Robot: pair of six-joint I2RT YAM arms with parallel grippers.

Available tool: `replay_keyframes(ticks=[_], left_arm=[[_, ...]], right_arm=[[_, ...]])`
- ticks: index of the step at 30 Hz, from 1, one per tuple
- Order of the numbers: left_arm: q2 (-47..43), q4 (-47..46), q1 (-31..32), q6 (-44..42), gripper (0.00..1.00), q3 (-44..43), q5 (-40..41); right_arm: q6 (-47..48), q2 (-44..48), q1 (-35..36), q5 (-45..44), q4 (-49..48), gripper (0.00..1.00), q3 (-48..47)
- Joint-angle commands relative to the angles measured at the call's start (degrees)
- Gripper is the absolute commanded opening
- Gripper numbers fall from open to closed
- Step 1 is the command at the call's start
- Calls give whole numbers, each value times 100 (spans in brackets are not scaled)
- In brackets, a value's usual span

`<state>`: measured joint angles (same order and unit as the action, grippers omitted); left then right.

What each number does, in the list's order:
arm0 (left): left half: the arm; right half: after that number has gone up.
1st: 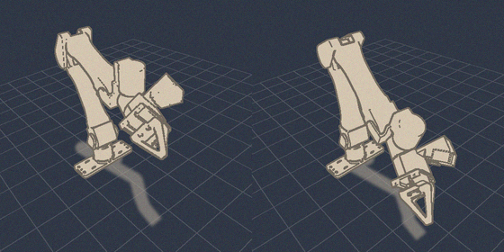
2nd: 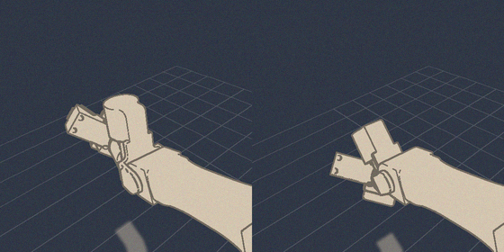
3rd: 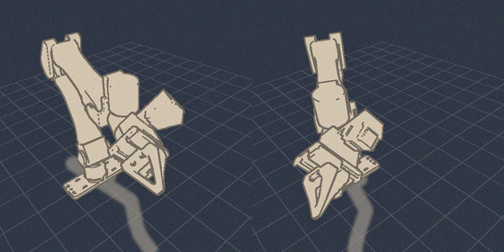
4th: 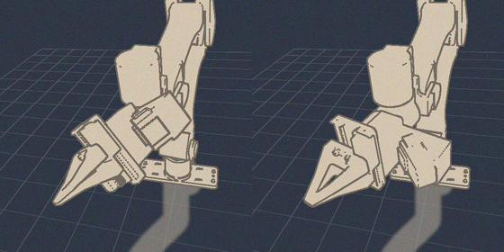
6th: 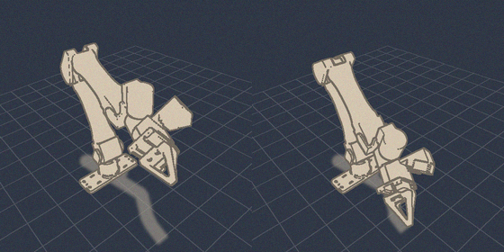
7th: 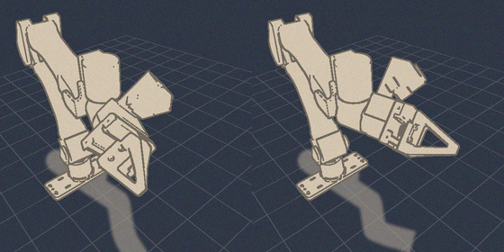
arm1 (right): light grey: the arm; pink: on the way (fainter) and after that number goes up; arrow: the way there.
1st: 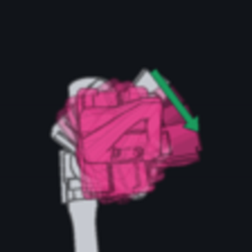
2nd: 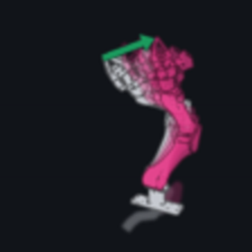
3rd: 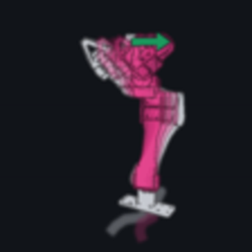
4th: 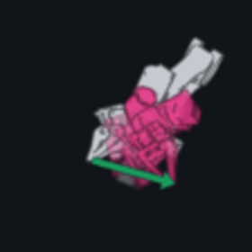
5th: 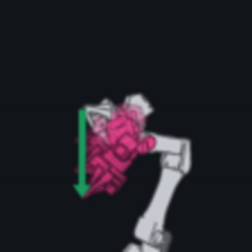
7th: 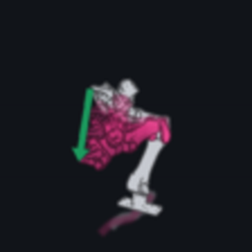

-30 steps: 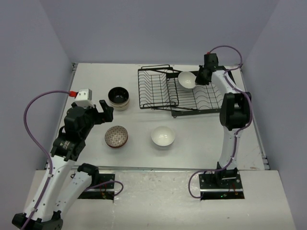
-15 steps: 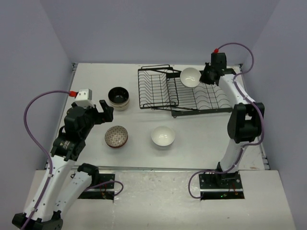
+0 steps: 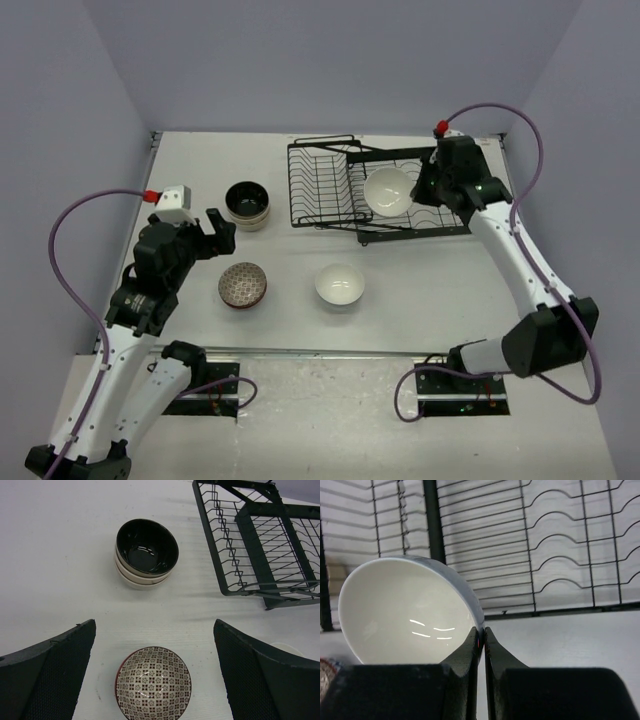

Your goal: Unload the bowls from the dish rack

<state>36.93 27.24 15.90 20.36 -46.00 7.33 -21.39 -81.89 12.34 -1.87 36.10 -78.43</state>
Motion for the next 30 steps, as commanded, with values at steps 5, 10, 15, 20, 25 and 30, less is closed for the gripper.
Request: replay_keyframes(ticks=[5,10,15,20,25,30], left_arm=[[-124,-184,27,-32,100,38,102],[-168,-167,27,-32,100,47,119],[-247,-176,27,-23,100,65,128],[-256,-158,27,-23,100,65,102],[-247,-167,27,-23,100,73,67],[-203,-176,27,-41,100,73,31]], right_arm=[[-85,1270,1164,-278,652,0,645],[-330,1623,1999,-314,837,0,864],[-480,1378,2545,-480,961,0,1005],[-621,1044,2870,-543,952,0,1120],[-665,841,2976,-499,873,0,1172],[-709,543,3055,-437,741,0,1269]])
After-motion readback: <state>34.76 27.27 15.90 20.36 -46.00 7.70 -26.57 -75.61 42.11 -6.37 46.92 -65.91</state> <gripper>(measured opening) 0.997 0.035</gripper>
